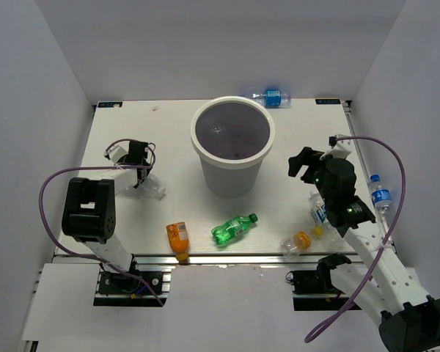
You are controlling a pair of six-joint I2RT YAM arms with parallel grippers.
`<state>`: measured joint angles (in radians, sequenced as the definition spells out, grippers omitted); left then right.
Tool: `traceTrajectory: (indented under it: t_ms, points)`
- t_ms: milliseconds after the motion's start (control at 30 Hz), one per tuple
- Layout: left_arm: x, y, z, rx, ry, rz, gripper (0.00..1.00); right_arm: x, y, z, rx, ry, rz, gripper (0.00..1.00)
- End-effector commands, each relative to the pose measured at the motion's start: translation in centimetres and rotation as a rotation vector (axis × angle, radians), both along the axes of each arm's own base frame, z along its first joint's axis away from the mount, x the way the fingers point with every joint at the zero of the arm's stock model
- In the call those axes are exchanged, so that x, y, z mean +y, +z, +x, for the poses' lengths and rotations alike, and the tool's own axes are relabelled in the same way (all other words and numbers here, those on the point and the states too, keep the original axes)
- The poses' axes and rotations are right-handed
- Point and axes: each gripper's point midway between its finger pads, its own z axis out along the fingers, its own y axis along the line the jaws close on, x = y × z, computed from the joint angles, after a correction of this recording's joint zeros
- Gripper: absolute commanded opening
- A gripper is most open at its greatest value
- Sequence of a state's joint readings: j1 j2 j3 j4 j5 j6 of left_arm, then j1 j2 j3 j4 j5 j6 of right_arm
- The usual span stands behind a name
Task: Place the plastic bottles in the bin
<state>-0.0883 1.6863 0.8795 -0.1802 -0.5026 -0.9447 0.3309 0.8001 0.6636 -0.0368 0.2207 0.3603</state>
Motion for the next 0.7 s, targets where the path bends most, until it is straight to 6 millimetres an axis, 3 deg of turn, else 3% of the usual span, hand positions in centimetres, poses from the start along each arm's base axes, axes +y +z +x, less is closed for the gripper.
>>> traceTrajectory:
  t_ms: [0, 33, 133, 167, 267, 333, 367, 433, 533, 567, 600, 633, 667]
  points:
    - [-0.2, 3.7, 2.2, -0.097, -0.006, -0.013, 0.53, -1.9, -1.9, -1.0, 0.087, -0.104, -0.009, 0.89]
    - [-0.3, 4.3, 2.3, -0.112, -0.006, -0.016, 0.42, -2.3, -2.6, -1.2, 0.103, -0.114, -0.029, 0.89]
    - [0.0, 9.2, 3.0, -0.21, -0.001, -0.001, 0.28, -3.2, -3.8, -1.7, 0.141, -0.154, -0.059, 0.89]
    - [0.0, 9.7, 3.3, -0.216, -0.009, 0.006, 0.27, -3.6, -4.1, -1.8, 0.152, -0.171, -0.066, 0.89]
    - [-0.3, 16.5, 4.1, -0.356, -0.052, 0.016, 0.25, -5.4, -5.1, -2.4, 0.191, -0.259, -0.108, 0.89]
    - [-1.3, 22.3, 4.4, -0.483, -0.13, 0.004, 0.24, -6.6, -6.3, -2.9, 0.231, -0.305, -0.145, 0.89]
    - [-2.0, 24.3, 4.4, -0.534, -0.168, -0.002, 0.25, -6.9, -6.8, -3.0, 0.247, -0.311, -0.157, 0.89]
    - [-4.7, 29.8, 4.2, -0.689, -0.312, -0.049, 0.25, -7.4, -7.9, -3.3, 0.291, -0.312, -0.194, 0.9]
    - [-10.2, 35.4, 3.2, -0.829, -0.596, -0.073, 0.26, -8.0, -9.1, -3.3, 0.343, -0.328, -0.215, 0.89]
    - [-13.4, 36.6, 2.4, -0.85, -0.698, -0.085, 0.27, -8.1, -9.6, -3.5, 0.373, -0.318, -0.21, 0.89]
    - [-15.4, 37.5, 1.9, -0.86, -0.766, -0.068, 0.28, -8.0, -10.0, -3.5, 0.401, -0.306, -0.211, 0.89]
    - [-17.0, 37.0, 2.0, -0.824, -0.835, -0.004, 0.29, -8.0, -10.2, -3.6, 0.419, -0.292, -0.222, 0.89]
    - [-20.3, 39.1, 0.8, -0.859, -0.932, -0.003, 0.3, -8.4, -10.6, -3.8, 0.443, -0.299, -0.228, 0.89]
